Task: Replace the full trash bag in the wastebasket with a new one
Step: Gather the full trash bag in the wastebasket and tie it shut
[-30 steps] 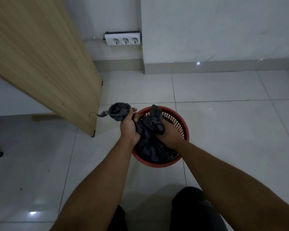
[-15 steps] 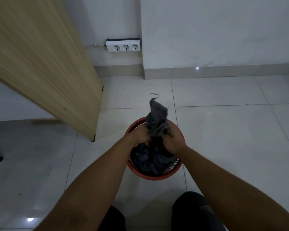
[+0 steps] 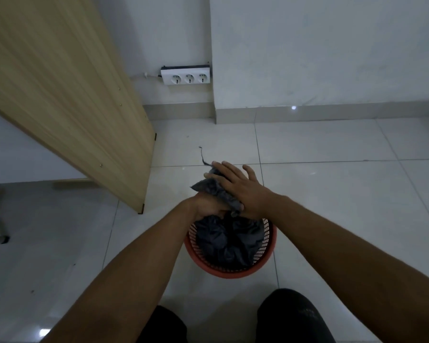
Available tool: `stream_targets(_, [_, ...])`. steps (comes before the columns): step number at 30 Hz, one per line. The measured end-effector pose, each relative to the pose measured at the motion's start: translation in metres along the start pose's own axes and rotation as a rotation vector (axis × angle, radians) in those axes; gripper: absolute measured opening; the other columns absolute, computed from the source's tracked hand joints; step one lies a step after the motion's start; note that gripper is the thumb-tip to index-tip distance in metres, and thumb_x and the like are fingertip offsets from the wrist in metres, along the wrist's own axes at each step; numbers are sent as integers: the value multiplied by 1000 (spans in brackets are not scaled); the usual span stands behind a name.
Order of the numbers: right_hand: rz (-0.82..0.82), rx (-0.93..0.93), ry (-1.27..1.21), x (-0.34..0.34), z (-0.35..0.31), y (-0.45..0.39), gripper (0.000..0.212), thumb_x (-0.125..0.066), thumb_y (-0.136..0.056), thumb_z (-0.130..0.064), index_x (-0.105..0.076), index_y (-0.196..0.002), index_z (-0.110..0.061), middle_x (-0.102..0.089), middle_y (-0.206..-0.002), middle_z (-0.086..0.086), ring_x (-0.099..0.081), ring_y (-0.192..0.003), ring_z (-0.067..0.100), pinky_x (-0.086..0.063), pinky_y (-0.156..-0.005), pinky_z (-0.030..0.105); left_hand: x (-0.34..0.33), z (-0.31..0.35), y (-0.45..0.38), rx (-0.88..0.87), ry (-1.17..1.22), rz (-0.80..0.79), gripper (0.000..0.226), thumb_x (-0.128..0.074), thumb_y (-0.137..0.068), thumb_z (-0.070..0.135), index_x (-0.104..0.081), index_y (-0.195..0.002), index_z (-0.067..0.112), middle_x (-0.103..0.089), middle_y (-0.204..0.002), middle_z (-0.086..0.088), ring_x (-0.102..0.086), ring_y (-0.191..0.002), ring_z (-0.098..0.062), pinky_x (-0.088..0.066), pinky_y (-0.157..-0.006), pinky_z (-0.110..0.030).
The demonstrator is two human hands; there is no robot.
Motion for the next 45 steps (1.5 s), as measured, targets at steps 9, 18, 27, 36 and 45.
stream_targets(9, [20,-422,-926,11,31,1,24,-46,-101,-18,-69,-109,-17,-65,-115,4,-59,-103,13,-43,-98,31,-9,12,9,8,509,19,54,-43,-101,56,-64,-79,12,-42,-49,-3,-31,-35,-13,-24,-36,-22])
stream_targets(18, [414,-540,-625,18,32,25,10,-65,-89,-12,-67,-96,-19,-68,-93,-7,-61,-81,3,-45,-70,13,-4,-5,3,54,914,-96,52,-33,-105,49,-61,-138,20,-73,-107,-15,-59,-55,-22,-51,-57,-29])
stream_targets(27, [388,-188,-772,14,-7,52,22,-63,-93,-10,-67,-113,-17,-72,-106,-12,-67,-101,2,-52,-91,20,-8,-5,12,-114,705,-193,24,-61,-90,5,-79,-102,15,-75,-102,-14,-72,-93,-25,-59,-84,-36])
stream_targets(36, [187,-550,-1163,-28,35,38,31,-40,-107,-28,-70,-115,-26,-74,-117,-1,-66,-116,19,-51,-102,34,10,15,7,-388,-114,49,59,-70,-85,-10,-44,-131,17,-64,-91,-11,-61,-81,-19,-51,-77,-34])
stream_targets(45, [-37,-778,-1392,-39,48,30,32,-51,-100,-26,-77,-110,-9,-74,-106,17,-66,-90,25,-55,-74,36,0,13,21,-755,-747,690,25,-62,-86,30,-61,-109,21,-60,-106,4,-62,-80,-18,-55,-64,-38])
Point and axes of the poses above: each hand's wrist, its own y-axis away from the middle knuckle, its own x-axis out of the back of the hand, z = x × y, the point moved 6 cm from there along -y, towards the middle knuckle
